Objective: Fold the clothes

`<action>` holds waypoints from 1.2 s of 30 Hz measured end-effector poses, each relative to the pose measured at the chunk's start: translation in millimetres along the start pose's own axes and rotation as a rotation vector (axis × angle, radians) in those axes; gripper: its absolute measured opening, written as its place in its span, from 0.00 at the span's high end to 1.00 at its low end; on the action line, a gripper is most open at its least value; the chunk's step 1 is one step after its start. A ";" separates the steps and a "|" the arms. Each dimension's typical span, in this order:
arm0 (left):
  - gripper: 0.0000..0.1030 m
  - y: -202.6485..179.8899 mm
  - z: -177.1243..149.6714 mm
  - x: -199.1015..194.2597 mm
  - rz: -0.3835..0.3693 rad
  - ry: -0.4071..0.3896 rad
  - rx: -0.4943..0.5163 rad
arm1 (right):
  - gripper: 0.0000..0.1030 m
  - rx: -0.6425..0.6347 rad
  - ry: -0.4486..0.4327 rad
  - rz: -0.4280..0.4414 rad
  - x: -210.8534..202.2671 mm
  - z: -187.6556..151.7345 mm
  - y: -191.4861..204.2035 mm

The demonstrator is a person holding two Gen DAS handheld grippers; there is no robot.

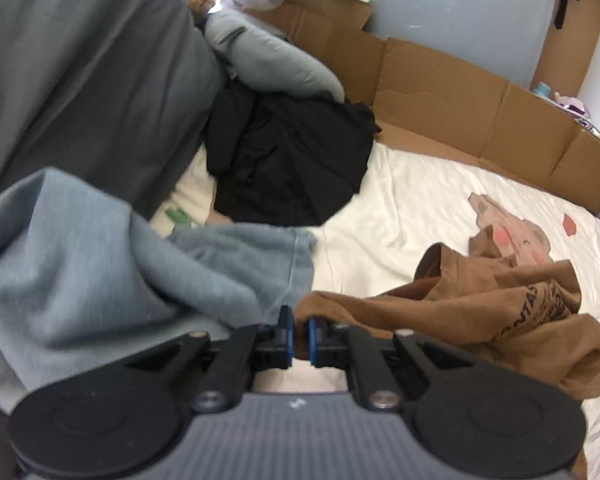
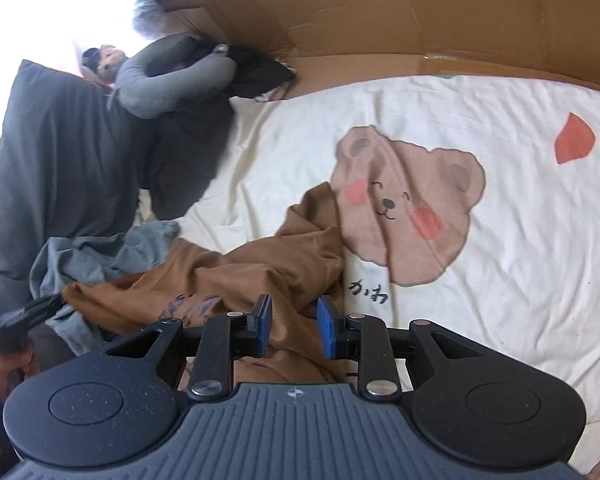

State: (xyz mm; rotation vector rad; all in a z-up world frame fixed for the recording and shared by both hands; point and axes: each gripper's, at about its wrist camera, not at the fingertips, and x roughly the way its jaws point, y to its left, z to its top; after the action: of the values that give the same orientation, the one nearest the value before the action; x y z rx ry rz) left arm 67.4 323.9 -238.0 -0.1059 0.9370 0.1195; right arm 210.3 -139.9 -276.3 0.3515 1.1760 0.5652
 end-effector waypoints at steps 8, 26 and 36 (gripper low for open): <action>0.84 -1.4 -10.6 6.4 0.025 0.072 -0.064 | 0.65 -0.037 -0.005 -0.002 2.0 -8.9 6.5; 0.49 12.6 -37.4 0.4 0.026 0.097 -0.250 | 0.59 -0.009 0.002 -0.022 65.0 3.4 -24.4; 0.46 9.7 -61.1 40.5 -0.001 0.138 -0.388 | 0.53 -0.098 0.028 -0.014 129.2 31.1 -11.6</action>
State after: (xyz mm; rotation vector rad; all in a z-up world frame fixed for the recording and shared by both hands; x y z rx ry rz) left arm 41.1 327.0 -307.0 -0.4782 1.0430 0.2956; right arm 276.9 -72.7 -370.3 0.2518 1.1725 0.6152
